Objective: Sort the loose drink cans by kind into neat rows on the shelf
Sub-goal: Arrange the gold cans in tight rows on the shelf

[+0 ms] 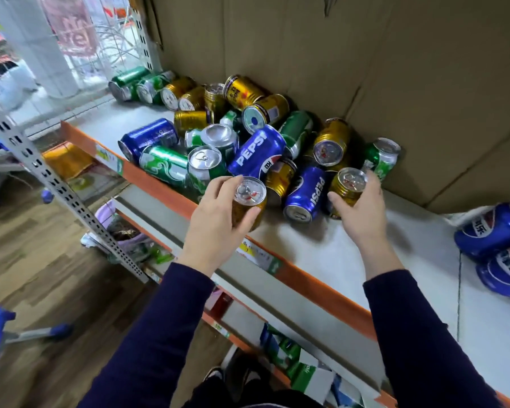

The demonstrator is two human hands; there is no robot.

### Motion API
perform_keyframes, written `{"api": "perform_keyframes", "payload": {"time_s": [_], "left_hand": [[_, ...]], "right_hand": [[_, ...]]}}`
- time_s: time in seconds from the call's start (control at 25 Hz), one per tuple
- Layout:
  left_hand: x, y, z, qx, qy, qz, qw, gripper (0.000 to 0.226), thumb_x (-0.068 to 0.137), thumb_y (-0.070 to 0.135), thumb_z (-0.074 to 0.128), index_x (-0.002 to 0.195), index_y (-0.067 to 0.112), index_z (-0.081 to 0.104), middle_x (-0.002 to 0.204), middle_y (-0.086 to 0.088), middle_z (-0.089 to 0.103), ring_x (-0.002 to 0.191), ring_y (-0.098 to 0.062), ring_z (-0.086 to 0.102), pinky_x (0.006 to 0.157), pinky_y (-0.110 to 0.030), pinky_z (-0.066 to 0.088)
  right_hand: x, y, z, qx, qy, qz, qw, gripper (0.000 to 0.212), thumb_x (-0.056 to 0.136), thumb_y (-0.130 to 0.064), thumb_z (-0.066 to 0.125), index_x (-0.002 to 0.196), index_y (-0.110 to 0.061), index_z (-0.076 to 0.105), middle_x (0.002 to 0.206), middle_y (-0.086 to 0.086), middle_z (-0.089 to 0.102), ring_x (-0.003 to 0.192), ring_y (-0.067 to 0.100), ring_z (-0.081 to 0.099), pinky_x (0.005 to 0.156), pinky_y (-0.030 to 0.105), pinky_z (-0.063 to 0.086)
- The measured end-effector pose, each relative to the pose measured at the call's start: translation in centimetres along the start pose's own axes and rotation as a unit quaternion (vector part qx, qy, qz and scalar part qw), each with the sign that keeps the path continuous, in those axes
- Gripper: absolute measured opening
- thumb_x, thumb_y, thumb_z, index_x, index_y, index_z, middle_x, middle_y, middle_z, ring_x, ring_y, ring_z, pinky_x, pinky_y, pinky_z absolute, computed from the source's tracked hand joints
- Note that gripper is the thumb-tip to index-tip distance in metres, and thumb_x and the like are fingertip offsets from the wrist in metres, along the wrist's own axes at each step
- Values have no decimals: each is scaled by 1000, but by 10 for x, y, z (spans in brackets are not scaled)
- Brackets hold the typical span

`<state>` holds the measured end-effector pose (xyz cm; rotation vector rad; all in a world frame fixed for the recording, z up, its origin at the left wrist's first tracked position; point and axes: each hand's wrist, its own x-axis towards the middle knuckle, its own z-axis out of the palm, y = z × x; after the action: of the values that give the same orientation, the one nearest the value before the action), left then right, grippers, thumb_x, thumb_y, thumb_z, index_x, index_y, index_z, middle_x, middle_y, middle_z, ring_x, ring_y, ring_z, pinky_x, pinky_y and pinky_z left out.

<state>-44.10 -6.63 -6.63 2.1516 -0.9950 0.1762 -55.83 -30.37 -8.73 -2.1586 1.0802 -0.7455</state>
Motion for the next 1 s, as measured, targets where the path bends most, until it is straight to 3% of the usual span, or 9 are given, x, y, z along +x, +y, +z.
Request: {"api": "perform_keyframes", "payload": {"time_s": [0.16,0.32,0.4,0.52,0.64,0.8,0.92,1.0], "left_hand": [[6,-10,10,-37,-95,-33,994,84,86,47,64,149,9,23,149,-7,37,134,-17,36,102,-13,20],[13,-15,14,-88,-93,-16,992,71,83,38,69,136,5,37,129,-12,47,120,-23,45,95,-20,32],[10,-14,13,-120,-88,15,989,66,82,35,72,132,2,41,124,-12,49,117,-24,47,95,-22,34],[5,-5,11,-174,-86,43,980,68,82,42,68,131,2,42,122,-11,50,112,-19,50,94,-17,35],[6,12,16,-205,-97,66,972,71,82,53,59,131,4,43,123,-10,51,112,-15,48,92,-12,31],[-1,47,32,-245,-141,105,953,65,83,53,60,129,10,44,120,-5,53,105,-9,48,86,-4,31],[-14,81,47,-260,-175,145,938,63,83,54,59,127,11,44,119,-5,52,106,-12,50,87,-8,34],[-27,107,60,-264,-188,171,930,65,82,57,56,127,12,43,120,-4,51,105,-10,48,85,-3,30]], "right_hand": [[-27,-2,1,14,28,20,999,82,77,-32,78,142,-11,33,137,11,49,123,26,47,94,24,32],[-59,-13,-7,41,57,31,997,72,71,-26,84,129,-13,45,121,7,58,109,21,55,84,23,38],[-77,-21,-14,73,90,34,993,69,69,-22,85,126,-12,47,114,1,60,100,6,57,80,13,40],[-102,-27,-29,95,137,24,986,64,68,-17,85,120,-17,47,101,-21,53,90,-21,52,71,-3,38],[-123,-30,-45,75,149,31,986,66,68,-24,85,122,-24,46,104,-18,55,93,-11,53,77,0,39],[-157,-16,-72,35,173,57,983,68,68,-33,85,125,-22,48,114,-8,58,102,4,54,83,4,39],[-181,1,-100,31,201,80,976,66,68,-34,84,123,-24,49,112,-8,60,97,-1,55,81,2,38],[-196,14,-121,21,228,86,969,64,69,-33,84,122,-25,49,109,-12,58,91,-6,53,78,-2,36]]}}
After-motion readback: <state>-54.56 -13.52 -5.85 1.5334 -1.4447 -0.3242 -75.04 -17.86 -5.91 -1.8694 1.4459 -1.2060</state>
